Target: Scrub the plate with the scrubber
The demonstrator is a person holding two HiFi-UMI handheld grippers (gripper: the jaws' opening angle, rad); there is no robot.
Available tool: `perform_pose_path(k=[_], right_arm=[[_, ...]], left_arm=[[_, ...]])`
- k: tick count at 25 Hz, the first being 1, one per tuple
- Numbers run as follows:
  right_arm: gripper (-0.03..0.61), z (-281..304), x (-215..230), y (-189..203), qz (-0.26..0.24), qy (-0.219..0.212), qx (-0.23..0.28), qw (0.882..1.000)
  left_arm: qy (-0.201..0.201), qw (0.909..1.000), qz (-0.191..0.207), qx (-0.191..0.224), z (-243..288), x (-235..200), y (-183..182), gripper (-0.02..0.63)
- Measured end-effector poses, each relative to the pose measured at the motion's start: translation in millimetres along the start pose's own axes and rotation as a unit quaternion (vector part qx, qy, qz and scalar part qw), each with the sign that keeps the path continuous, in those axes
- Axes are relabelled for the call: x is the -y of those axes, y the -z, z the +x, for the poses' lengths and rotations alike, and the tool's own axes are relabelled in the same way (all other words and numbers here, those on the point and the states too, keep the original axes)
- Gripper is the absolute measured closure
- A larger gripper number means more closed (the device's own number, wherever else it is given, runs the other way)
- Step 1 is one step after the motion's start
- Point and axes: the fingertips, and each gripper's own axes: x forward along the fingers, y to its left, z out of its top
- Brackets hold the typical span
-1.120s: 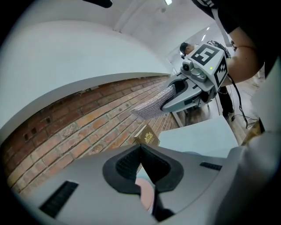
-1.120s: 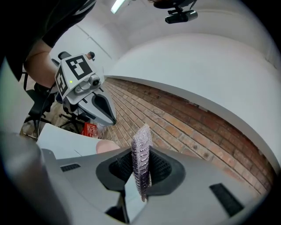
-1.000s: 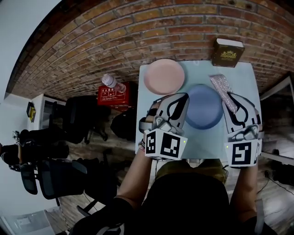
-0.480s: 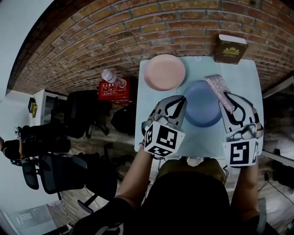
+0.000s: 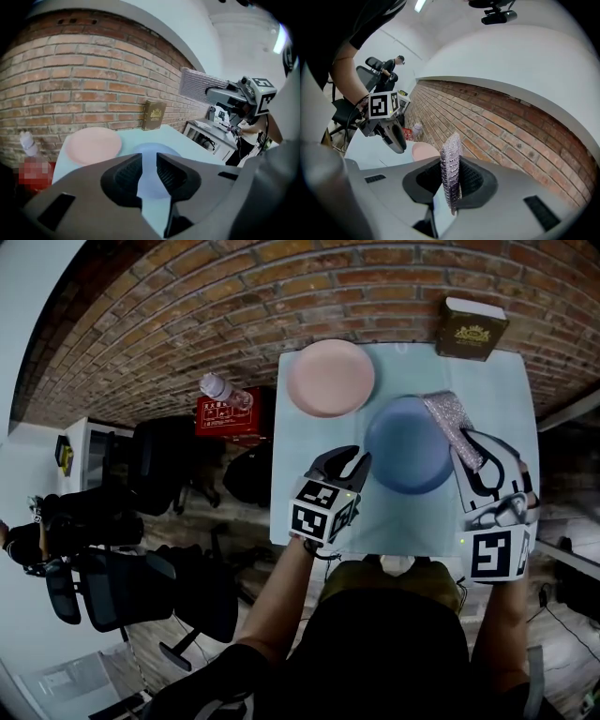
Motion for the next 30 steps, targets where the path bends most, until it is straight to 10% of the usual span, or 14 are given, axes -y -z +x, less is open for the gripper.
perform_pose_path(k=[5, 11, 30], right_arm=[[0.488, 5, 2, 3, 0.001, -0.002, -0.002, 1.0], [0.488, 11, -1, 7, 0.002, -0.012, -0.004, 1.0], [0.488, 15, 13, 18, 0.01, -0.003, -0.013, 1.0]], left_arm=[[0.008, 0.9905, -0.132, -0.037, 26, -18, 46, 0.494], [0.015, 0.9553, -0.287, -0.069, 51, -35, 93, 0.495], [0.017, 0.9218, -0.367, -0.124, 108, -27, 131, 0.527]])
